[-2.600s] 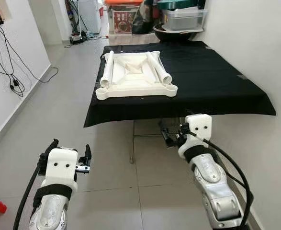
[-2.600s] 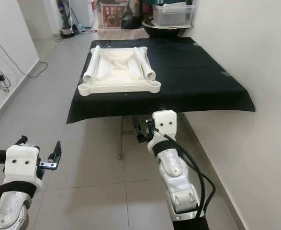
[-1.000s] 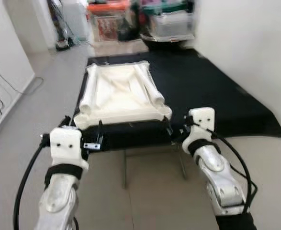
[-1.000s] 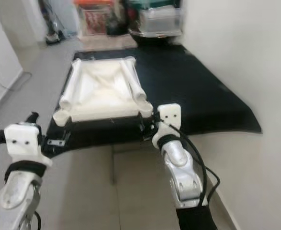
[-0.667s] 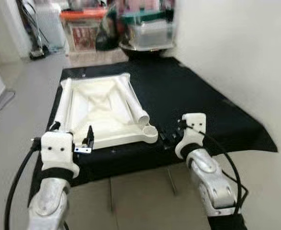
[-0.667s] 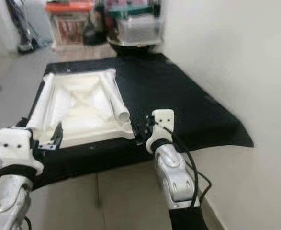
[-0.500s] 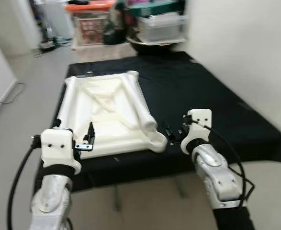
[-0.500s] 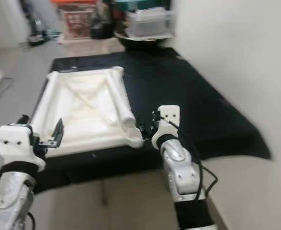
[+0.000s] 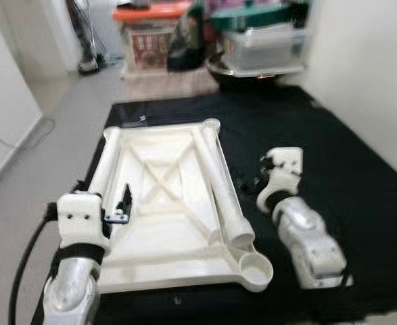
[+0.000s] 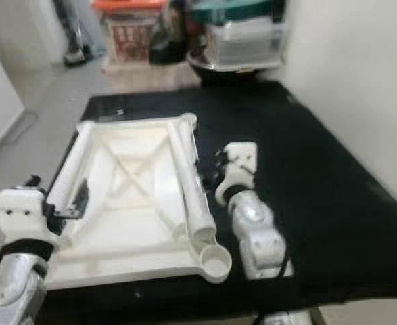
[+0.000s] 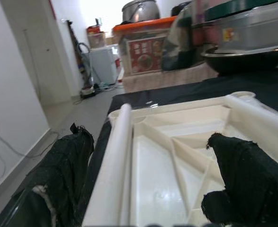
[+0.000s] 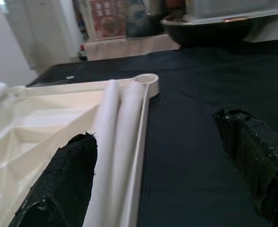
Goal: Building children table
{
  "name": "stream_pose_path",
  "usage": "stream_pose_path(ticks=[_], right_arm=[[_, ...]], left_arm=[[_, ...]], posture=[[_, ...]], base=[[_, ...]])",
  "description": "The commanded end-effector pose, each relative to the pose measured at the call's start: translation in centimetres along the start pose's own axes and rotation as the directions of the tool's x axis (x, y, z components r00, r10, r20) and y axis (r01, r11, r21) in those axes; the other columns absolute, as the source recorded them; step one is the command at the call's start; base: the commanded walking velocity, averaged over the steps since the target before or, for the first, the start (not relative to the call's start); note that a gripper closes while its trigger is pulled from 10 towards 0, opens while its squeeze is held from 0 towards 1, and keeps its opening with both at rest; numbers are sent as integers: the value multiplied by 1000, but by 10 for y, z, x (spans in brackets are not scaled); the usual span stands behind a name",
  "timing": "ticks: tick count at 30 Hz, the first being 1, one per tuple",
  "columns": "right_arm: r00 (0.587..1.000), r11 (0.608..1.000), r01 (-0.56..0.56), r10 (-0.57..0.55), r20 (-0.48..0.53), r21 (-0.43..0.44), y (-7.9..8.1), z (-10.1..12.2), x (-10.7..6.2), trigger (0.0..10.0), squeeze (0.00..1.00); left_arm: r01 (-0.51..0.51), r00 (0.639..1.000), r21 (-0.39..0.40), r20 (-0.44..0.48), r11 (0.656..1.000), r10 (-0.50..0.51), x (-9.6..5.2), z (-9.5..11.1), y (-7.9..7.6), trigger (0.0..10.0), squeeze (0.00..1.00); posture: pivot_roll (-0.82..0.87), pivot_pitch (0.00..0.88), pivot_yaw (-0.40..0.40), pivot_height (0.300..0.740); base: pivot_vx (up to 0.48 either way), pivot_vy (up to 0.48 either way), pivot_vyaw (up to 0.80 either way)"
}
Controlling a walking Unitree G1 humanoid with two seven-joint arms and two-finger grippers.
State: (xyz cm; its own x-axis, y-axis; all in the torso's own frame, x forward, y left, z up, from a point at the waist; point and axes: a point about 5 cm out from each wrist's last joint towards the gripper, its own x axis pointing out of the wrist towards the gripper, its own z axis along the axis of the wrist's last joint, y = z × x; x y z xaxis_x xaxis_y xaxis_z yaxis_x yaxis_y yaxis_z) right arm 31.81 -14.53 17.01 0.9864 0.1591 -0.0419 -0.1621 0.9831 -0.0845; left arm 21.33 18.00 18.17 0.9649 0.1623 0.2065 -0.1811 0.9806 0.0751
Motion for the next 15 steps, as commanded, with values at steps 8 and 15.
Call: stream_pose_path(ticks=[8,15], right_arm=[[969,985,-150,164,-185,89,19,-8,-16,10000,0],[946,993,-106,116,-304,48,-2,-13,-22,10000,0]], left_arm=[[-18,998,46,-67,999,21,-4,-11,9,10000,0],[-10,995,64,-95,998,17,-4,-17,8,10000,0]], posture=[[9,0,-9,740],[-7,0,-7,740]], base=[[0,0,0],[0,0,0]])
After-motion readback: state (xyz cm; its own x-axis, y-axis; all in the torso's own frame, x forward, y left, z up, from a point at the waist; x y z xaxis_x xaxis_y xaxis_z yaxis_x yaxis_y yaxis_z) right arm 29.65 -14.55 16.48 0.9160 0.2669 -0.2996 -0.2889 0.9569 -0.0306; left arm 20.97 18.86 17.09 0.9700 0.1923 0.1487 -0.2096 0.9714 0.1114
